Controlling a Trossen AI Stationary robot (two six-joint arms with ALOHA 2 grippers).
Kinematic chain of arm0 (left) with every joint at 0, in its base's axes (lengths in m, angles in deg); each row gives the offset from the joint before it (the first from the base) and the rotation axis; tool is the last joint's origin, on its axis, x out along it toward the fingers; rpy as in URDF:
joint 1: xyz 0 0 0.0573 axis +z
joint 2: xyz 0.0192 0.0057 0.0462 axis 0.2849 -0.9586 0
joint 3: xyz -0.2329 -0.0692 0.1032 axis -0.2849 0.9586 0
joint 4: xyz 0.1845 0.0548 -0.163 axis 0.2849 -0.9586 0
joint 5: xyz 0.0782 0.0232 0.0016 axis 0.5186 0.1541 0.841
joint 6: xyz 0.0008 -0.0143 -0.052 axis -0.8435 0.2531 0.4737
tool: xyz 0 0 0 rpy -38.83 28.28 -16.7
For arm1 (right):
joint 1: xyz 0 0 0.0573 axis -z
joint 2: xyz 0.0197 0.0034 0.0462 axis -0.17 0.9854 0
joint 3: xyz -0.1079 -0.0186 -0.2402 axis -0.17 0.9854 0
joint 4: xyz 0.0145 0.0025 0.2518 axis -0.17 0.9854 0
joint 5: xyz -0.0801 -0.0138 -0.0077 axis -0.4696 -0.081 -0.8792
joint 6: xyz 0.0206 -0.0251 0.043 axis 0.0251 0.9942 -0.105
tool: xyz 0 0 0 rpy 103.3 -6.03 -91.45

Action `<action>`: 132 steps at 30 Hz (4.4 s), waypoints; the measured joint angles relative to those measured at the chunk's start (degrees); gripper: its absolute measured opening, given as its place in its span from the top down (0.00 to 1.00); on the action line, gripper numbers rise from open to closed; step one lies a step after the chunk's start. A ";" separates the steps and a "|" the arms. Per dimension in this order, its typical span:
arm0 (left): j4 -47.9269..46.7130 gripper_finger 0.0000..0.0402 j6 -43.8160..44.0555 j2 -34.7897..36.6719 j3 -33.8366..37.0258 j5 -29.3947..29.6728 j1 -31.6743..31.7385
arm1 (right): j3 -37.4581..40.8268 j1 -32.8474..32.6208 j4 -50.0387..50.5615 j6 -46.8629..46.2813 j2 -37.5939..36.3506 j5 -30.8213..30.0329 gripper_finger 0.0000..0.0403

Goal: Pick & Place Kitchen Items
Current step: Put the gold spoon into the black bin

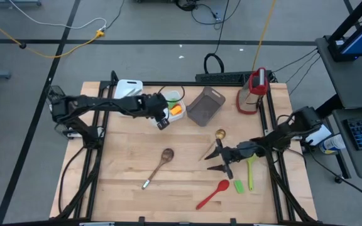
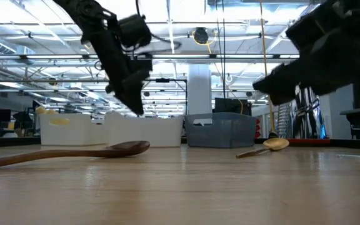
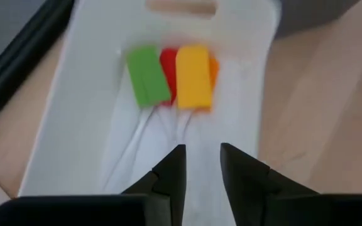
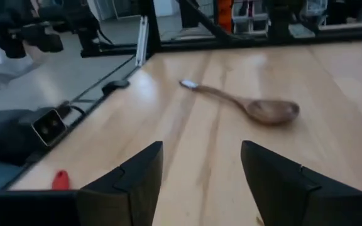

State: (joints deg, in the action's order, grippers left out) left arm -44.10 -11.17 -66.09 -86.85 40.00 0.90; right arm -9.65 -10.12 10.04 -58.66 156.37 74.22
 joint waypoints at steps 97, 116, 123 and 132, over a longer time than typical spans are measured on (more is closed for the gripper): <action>6.42 0.96 6.38 6.54 -0.07 7.05 -16.48 | -21.02 -19.89 94.13 -77.45 -11.86 12.44 0.62; 6.67 0.99 8.29 6.54 -0.07 7.50 -16.48 | -27.64 -20.06 96.50 -76.28 -1.38 6.71 0.62; 6.77 0.95 8.47 6.54 -0.04 7.49 -16.47 | -27.94 -19.88 103.64 -75.82 5.28 7.27 0.74; 6.90 0.98 8.55 6.54 -0.04 9.61 -16.48 | -27.32 -19.61 104.49 -68.19 3.47 3.88 0.97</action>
State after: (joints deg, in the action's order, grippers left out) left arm -37.20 -2.62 -59.55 -86.89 49.62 -15.57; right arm -36.97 -29.73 114.53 -126.85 159.84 78.11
